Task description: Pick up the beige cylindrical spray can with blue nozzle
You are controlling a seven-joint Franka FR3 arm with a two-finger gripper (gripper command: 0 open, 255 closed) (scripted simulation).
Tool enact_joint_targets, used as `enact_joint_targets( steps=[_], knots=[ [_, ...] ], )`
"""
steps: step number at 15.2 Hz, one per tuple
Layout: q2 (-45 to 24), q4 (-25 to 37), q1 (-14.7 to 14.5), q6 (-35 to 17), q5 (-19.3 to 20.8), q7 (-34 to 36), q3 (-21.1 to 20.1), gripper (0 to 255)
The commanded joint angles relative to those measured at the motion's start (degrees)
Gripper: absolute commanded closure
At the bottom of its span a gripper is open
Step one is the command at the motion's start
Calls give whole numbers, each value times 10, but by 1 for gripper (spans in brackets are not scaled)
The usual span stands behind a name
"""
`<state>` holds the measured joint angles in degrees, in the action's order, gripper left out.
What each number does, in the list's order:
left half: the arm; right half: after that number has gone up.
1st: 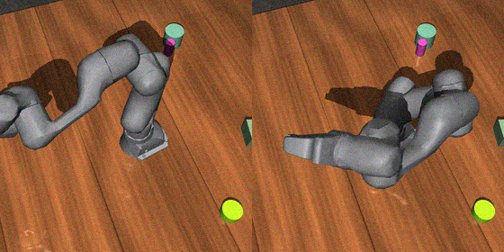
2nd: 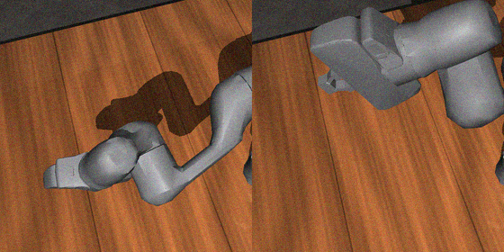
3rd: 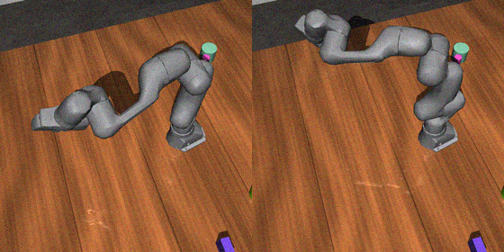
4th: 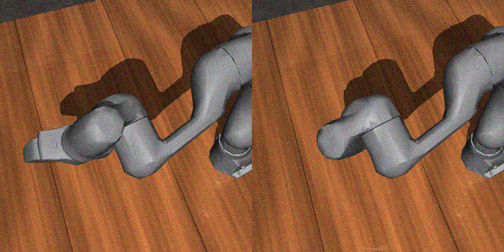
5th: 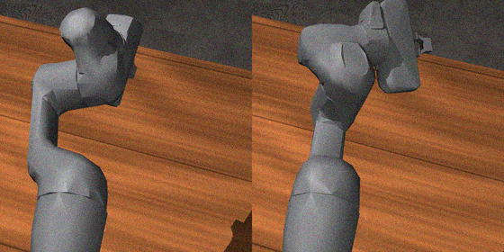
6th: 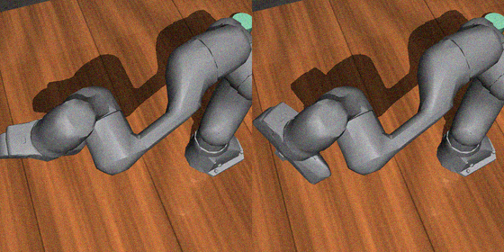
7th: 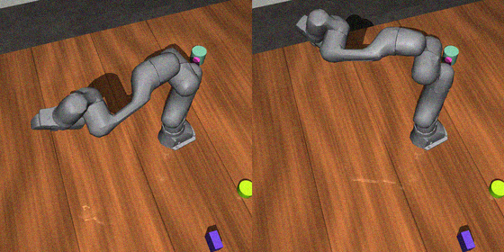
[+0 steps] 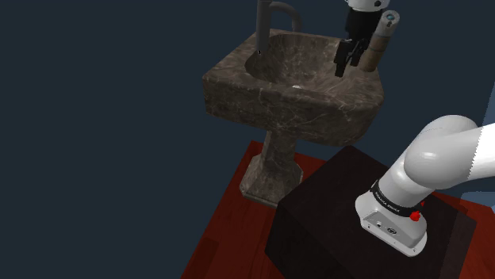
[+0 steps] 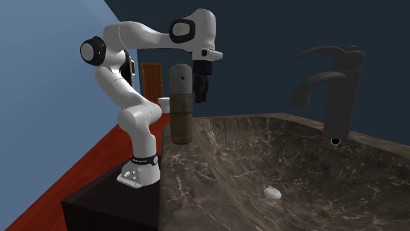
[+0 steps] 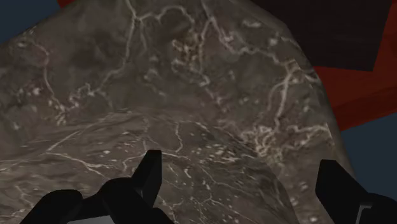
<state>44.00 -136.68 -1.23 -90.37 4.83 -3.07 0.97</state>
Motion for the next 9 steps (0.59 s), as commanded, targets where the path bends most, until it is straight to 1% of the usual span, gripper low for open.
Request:
enact_joint_targets(
  steps=[1,9],
  knots=[
    [0,0,0,0,0,0,0,0],
    [-18,72,41,-22,42,-56,81,0]
  ],
)
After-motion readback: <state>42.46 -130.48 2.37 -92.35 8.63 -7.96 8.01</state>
